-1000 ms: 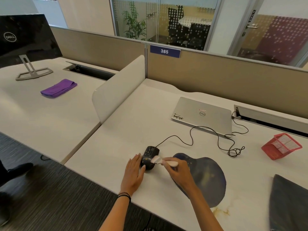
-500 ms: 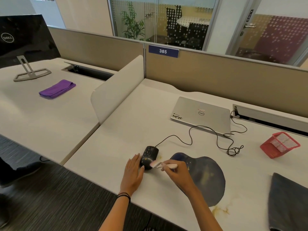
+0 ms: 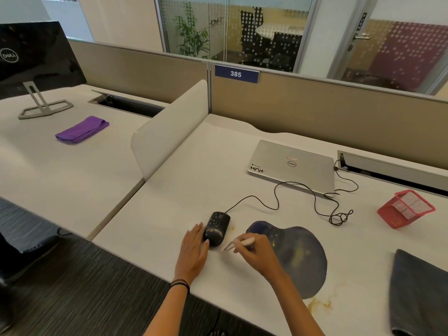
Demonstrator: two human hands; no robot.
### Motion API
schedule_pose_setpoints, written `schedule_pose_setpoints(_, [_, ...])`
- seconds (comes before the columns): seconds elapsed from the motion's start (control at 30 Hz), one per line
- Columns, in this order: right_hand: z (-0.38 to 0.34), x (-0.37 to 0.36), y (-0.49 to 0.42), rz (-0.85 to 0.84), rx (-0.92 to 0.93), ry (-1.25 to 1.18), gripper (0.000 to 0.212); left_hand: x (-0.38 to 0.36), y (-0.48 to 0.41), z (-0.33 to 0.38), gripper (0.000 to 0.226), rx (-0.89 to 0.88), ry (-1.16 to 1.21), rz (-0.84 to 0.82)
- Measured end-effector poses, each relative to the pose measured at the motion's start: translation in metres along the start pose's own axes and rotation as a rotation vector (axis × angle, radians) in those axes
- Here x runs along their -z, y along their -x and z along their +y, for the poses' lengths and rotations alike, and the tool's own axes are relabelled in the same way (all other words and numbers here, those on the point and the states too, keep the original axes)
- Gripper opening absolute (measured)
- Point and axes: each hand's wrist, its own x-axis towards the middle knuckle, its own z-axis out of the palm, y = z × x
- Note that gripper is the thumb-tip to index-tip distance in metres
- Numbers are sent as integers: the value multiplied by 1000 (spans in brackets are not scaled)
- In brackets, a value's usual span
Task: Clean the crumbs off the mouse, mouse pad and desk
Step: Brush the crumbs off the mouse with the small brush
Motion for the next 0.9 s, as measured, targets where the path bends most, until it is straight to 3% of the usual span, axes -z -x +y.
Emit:
schedule_pose_setpoints(0.17, [-2, -4, 4, 5, 65, 42, 25, -1, 0, -1, 49, 1, -12, 0])
schedule_pose_setpoints(0.3, [-4, 1, 3, -74, 41, 73, 17, 0, 0, -1, 49, 2, -9, -4])
schedule_pose_setpoints(0.47, [-7, 3, 2, -3, 35, -8, 24, -1, 0, -1, 49, 5, -7, -11])
schedule_pose_setpoints(0.63, [-1, -1, 7, -46, -45, 21, 24, -1, -1, 0, 49, 9, 5, -12])
schedule_pose_setpoints(0.9, [-17, 3, -2, 197, -44, -263, 16, -2, -1, -1, 50, 17, 23, -3])
